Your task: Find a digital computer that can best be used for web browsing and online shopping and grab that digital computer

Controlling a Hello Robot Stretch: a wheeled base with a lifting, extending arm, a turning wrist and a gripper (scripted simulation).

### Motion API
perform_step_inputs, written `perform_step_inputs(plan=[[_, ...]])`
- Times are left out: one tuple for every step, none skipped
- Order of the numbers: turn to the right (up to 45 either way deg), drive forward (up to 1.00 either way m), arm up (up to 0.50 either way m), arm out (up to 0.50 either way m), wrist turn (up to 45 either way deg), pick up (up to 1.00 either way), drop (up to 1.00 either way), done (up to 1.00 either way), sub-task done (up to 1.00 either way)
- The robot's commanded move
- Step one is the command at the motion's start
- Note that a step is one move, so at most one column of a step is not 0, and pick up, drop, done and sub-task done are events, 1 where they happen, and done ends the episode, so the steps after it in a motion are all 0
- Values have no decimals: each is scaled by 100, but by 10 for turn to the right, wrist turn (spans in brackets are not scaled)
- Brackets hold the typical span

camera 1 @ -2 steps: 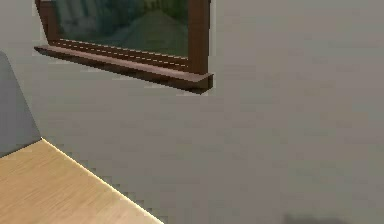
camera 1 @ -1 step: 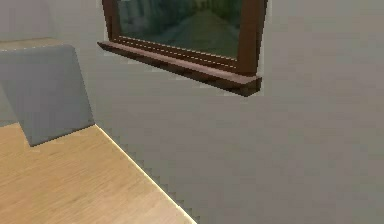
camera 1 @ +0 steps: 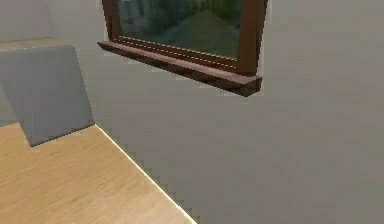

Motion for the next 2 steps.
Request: perform_step_inputs(plan=[[0,0,28,0,0,0,0,0,0],[0,0,0,22,0,0,0,0,0]])
